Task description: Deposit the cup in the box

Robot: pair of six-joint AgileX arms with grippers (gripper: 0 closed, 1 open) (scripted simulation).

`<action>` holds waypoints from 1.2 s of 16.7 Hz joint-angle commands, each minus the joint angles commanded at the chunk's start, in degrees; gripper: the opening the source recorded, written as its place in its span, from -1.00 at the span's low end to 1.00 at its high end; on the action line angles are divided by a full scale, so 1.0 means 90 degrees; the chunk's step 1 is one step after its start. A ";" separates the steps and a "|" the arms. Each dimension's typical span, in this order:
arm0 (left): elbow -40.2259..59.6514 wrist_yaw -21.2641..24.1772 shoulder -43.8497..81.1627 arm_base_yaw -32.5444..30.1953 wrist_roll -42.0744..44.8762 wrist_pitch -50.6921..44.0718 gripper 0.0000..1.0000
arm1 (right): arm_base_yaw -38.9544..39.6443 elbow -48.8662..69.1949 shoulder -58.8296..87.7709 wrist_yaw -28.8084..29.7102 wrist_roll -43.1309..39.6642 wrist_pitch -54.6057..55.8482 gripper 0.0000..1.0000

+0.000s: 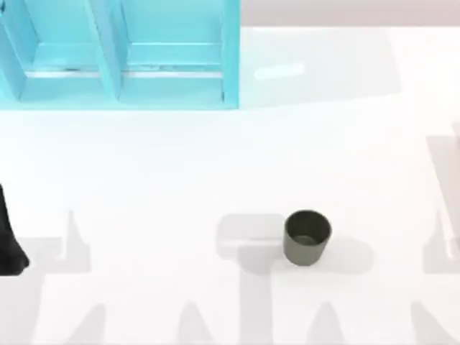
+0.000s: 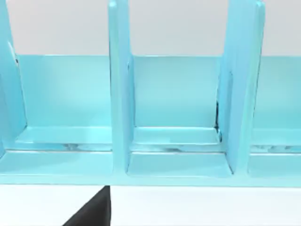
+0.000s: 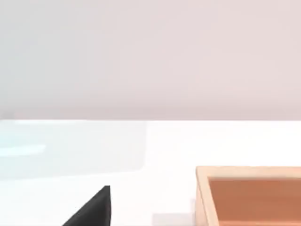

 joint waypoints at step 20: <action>0.0000 0.0000 0.0000 0.0000 0.0000 0.0000 1.00 | 0.3534 0.7410 0.9049 0.0105 0.3306 -0.6146 1.00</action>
